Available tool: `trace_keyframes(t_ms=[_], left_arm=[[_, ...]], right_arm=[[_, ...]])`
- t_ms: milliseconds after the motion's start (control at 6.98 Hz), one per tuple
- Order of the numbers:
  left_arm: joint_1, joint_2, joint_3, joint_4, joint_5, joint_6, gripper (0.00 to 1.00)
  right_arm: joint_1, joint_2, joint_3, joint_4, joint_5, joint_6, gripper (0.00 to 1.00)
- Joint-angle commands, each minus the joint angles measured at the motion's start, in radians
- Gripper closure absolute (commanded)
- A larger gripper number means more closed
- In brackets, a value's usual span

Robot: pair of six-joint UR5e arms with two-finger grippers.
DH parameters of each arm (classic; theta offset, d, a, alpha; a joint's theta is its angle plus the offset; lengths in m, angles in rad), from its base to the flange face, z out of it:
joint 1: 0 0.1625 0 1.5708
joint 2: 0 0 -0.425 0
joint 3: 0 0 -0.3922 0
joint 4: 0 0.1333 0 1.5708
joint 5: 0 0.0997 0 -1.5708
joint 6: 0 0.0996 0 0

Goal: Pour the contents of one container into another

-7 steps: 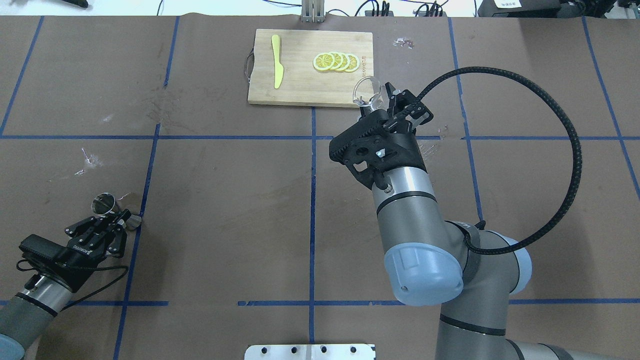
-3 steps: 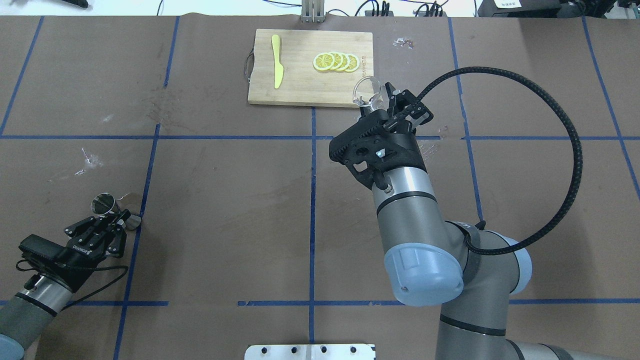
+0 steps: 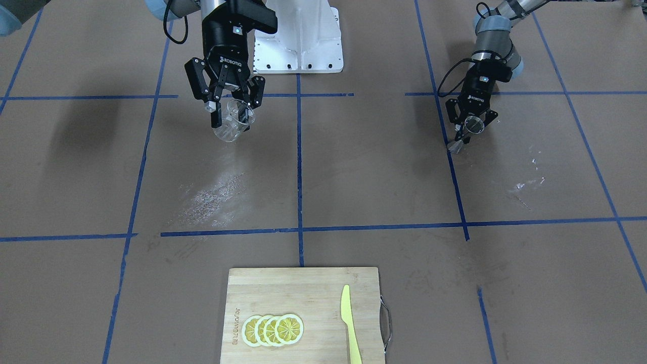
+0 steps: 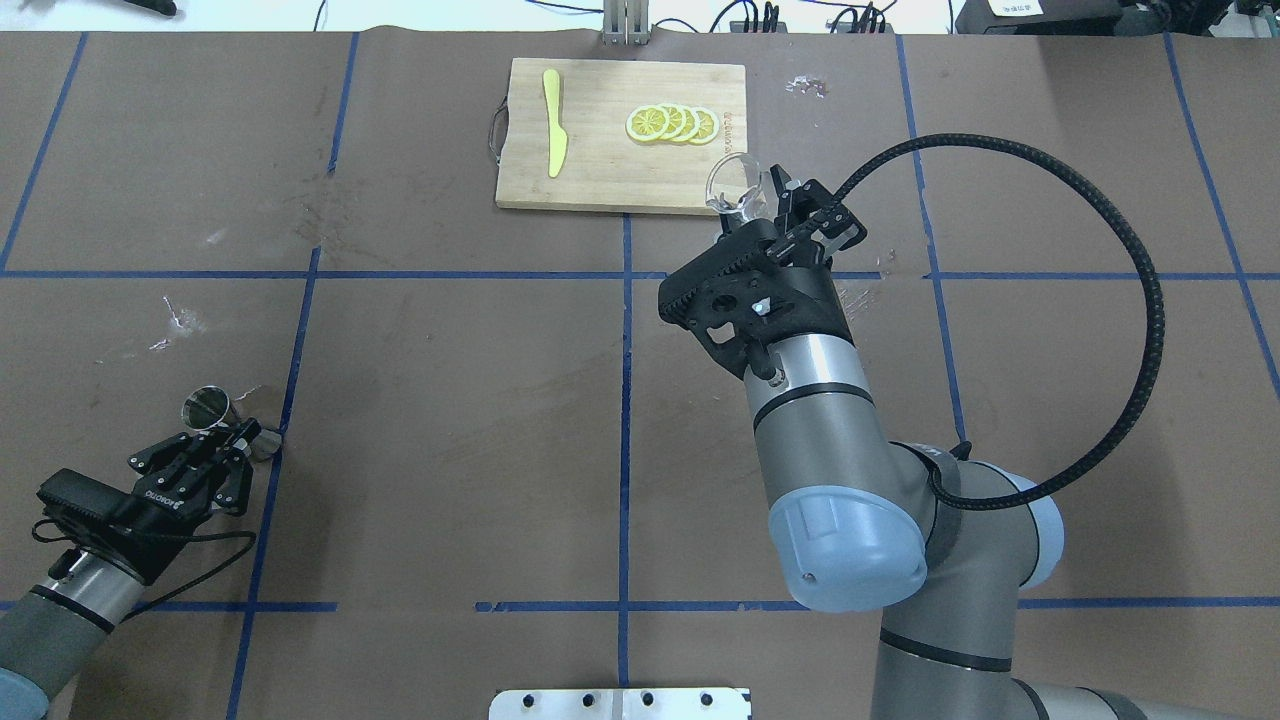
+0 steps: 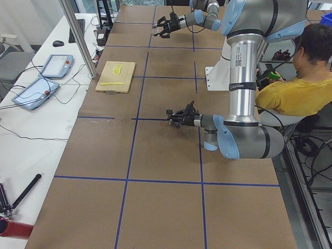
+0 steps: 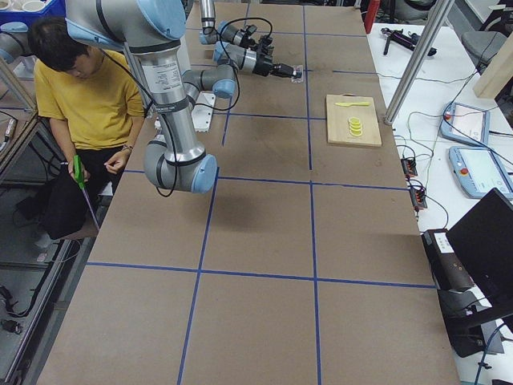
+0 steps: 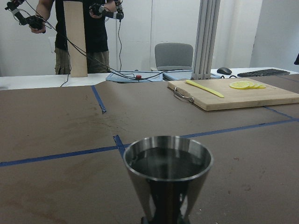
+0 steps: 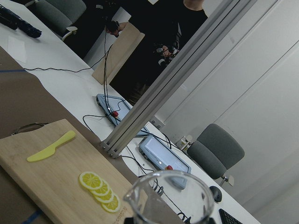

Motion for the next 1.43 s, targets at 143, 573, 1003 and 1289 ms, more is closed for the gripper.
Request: trace_keyframes(t_ms=[143, 573, 1003, 1289], left_arm=[[0.0, 0.0, -0.001, 0.0, 0.0, 0.0, 0.76], [0.0, 0.0, 0.007, 0.0, 0.0, 0.002, 0.61], [0.0, 0.0, 0.001, -0.002, 0.0, 0.002, 0.18], [0.0, 0.0, -0.013, -0.009, 0.041, 0.0, 0.0]], right_arm=[[0.0, 0.0, -0.001, 0.0, 0.0, 0.0, 1.0], [0.0, 0.0, -0.001, 0.0, 0.0, 0.0, 1.0], [0.0, 0.0, 0.0, 0.0, 0.0, 0.0, 1.0], [0.0, 0.0, 0.0, 0.0, 0.0, 0.0, 1.0]])
